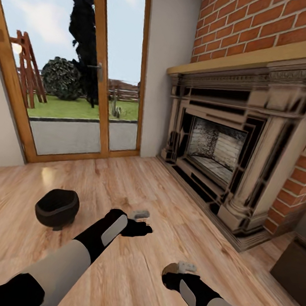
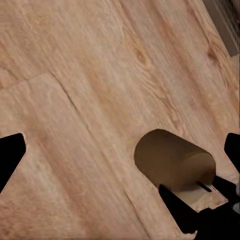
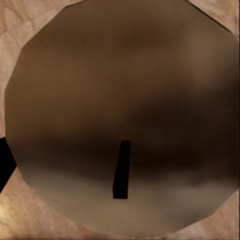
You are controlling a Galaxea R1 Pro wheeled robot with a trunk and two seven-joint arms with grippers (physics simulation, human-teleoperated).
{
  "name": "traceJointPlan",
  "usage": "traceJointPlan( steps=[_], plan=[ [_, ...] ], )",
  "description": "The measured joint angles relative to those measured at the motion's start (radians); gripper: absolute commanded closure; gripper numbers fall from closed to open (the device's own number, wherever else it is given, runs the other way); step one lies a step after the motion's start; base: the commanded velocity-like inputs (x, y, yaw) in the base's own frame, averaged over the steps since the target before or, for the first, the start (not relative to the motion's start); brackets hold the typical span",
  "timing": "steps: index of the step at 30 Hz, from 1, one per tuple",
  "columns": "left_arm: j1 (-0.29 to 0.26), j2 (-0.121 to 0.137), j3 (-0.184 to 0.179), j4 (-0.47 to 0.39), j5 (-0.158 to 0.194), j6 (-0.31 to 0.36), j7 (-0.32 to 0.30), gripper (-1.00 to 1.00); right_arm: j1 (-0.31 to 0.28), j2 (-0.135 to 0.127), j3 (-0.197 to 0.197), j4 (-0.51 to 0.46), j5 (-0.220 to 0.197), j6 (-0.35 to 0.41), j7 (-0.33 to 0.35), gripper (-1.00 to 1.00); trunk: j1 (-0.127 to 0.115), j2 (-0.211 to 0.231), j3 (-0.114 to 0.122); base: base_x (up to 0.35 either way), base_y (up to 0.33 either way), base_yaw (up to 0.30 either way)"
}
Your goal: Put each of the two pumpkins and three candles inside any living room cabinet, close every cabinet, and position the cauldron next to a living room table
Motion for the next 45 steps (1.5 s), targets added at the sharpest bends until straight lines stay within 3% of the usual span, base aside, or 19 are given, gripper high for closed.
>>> traceJointPlan(
  steps=[5,12,20,21,33,45],
  plan=[
    [0.000,0.008,0.003,0.086,-0.025,-0.036,0.001,-1.00,0.000,-0.003,0.002,0.001,0.001,0.000,0.000,1.00,0.000,0.000,0.003,-0.023,0.000,-0.298],
    [0.000,0.012,0.006,0.382,-0.026,-0.261,-0.007,-1.00,0.003,-0.024,0.004,0.008,0.001,-0.002,0.004,1.00,0.000,0.000,0.007,-0.001,0.000,-0.298],
    [0.004,0.011,0.006,0.541,-0.023,-0.406,-0.100,-1.00,0.005,-0.044,0.003,0.034,0.000,-0.003,0.007,1.00,0.000,0.000,0.012,0.000,0.000,-0.298],
    [0.007,0.012,0.006,0.560,-0.024,-0.454,-0.116,-1.00,0.005,-0.051,0.004,0.036,0.003,-0.003,0.007,1.00,0.000,0.000,0.013,0.000,0.000,-0.298],
    [0.008,0.012,0.008,0.570,-0.019,-0.538,-0.124,-1.00,0.005,-0.048,0.006,0.037,0.005,-0.003,0.007,1.00,0.000,0.000,0.020,0.000,0.000,-0.298],
    [0.008,0.012,0.008,0.570,-0.019,-0.546,-0.123,-1.00,0.006,-0.048,0.003,0.038,0.003,-0.002,0.003,1.00,0.000,0.000,0.027,0.000,0.000,-0.298]
  ],
)
